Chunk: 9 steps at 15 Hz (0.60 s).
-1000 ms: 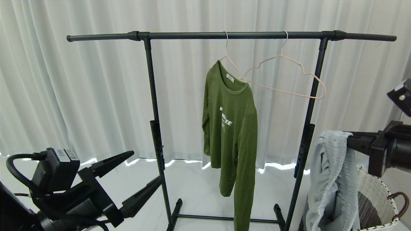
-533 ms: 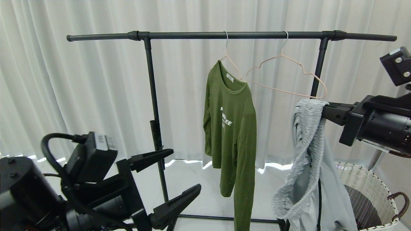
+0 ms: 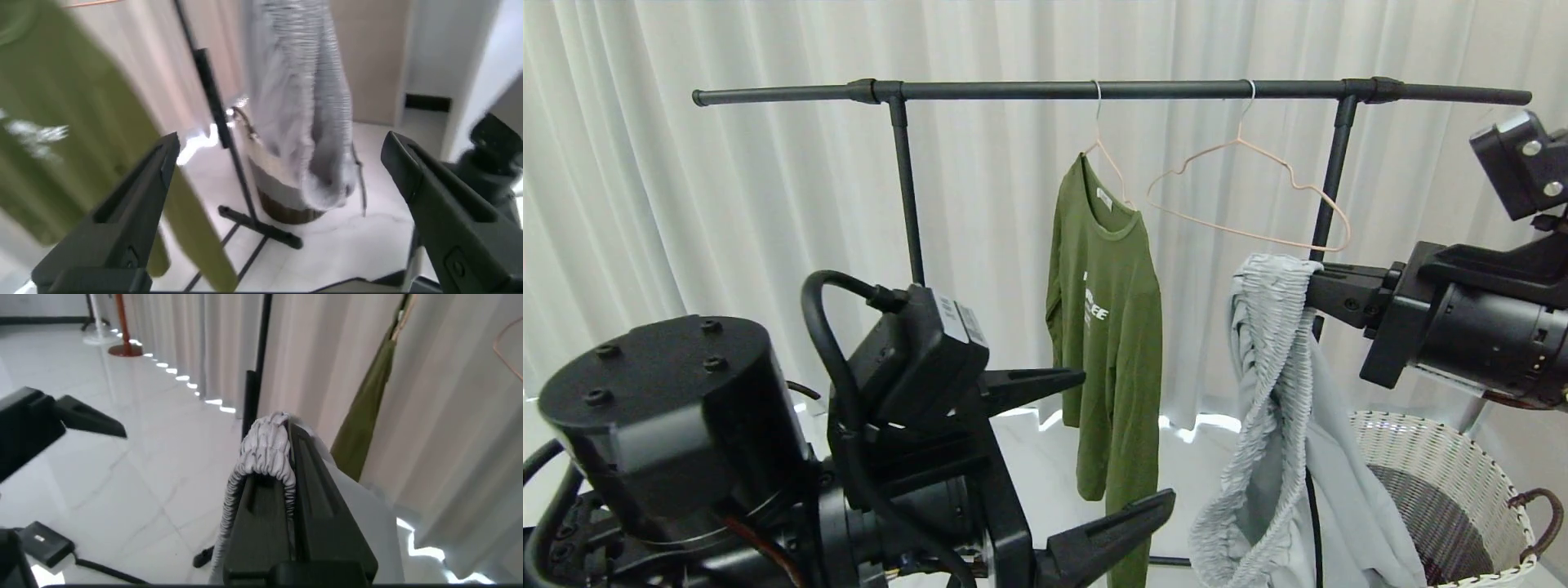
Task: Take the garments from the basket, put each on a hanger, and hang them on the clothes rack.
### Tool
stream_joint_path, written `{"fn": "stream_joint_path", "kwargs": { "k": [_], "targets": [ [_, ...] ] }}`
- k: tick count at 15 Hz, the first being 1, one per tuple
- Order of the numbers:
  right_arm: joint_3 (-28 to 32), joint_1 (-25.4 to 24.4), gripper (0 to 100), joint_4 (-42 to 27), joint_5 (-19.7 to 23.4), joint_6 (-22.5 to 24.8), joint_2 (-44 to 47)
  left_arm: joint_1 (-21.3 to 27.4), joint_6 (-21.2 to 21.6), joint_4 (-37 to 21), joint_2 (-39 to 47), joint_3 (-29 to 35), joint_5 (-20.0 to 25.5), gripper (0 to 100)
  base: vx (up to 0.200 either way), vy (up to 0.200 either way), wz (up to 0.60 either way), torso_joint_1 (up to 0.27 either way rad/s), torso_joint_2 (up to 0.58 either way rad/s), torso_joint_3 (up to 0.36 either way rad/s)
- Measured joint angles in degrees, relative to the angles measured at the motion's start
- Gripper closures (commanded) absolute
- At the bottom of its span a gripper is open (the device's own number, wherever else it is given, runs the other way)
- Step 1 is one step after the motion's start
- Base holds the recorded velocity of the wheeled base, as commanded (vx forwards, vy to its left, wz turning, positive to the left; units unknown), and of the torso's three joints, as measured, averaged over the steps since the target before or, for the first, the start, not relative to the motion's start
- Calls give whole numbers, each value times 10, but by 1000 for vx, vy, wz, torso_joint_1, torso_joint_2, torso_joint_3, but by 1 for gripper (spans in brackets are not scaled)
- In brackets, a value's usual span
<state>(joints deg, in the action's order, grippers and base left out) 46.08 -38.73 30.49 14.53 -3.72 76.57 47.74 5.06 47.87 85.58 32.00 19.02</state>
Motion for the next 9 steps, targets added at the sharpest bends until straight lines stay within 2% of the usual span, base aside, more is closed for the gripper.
{"fn": "stream_joint_path", "kwargs": {
  "k": [3, 9],
  "targets": [
    [-1, -34, 100, 24, 1, -2, 1, 12, -3, 0, 38, 21, 0, 0, 0, 0, 0, 0, 0, 0],
    [-10, -60, 100, 40, 0, -9, -3, 13, -7, 0, 144, 67, -5, 0, 0, 0, 0, 0, 0, 0]
  ]
}}
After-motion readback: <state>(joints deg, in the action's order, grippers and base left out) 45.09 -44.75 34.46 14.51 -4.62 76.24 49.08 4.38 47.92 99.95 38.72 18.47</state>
